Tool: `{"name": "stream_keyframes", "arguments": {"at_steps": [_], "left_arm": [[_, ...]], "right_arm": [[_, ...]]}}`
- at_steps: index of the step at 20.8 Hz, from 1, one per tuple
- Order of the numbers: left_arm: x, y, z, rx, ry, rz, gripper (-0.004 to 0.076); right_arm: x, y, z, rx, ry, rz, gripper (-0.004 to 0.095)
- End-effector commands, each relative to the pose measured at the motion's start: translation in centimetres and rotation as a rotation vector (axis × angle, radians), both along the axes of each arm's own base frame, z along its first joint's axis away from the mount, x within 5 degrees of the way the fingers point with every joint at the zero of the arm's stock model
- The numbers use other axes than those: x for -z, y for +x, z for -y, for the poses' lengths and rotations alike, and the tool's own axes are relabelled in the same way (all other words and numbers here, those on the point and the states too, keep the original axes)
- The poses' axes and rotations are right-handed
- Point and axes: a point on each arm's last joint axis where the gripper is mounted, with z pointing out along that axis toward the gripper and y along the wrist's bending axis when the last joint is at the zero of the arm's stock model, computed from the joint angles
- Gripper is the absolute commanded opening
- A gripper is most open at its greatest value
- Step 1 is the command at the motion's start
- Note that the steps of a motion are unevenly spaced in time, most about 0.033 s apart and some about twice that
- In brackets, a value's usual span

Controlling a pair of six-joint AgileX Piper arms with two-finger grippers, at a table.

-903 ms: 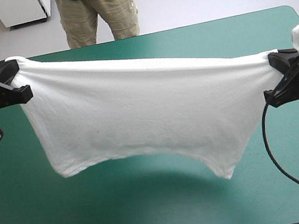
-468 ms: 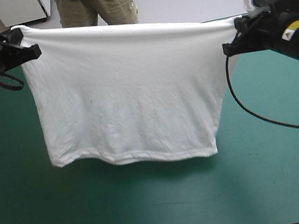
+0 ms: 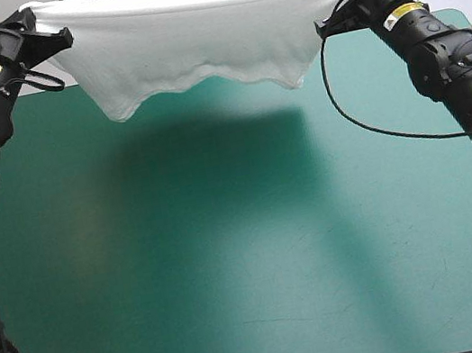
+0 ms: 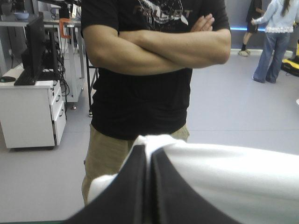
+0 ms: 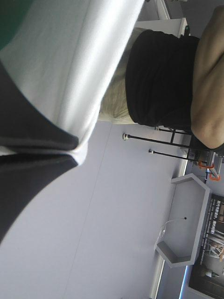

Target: Fold the cloth

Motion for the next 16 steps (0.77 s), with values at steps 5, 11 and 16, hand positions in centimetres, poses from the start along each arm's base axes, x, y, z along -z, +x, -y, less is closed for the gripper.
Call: {"name": "stream_keyframes", "arguments": {"at_steps": [5,11,16], "left_arm": [[6.6,0.3,1.3,0.026,0.016,-0.174,-0.0009],[14.6,-1.6,3.2,0.082,0.041,-0.412,-0.0009],[19.0,-6.4,3.7,0.218,0.088,-0.795,-0.0009]], "right_arm": [[3.5,1.3,0.0,0.002,-0.032,-0.135,-0.0017],[11.0,-1.3,-0.1,-0.053,-0.008,-0.398,-0.0017],[14.9,-5.8,-0.2,-0.123,0.032,-0.681,-0.0017]]}}
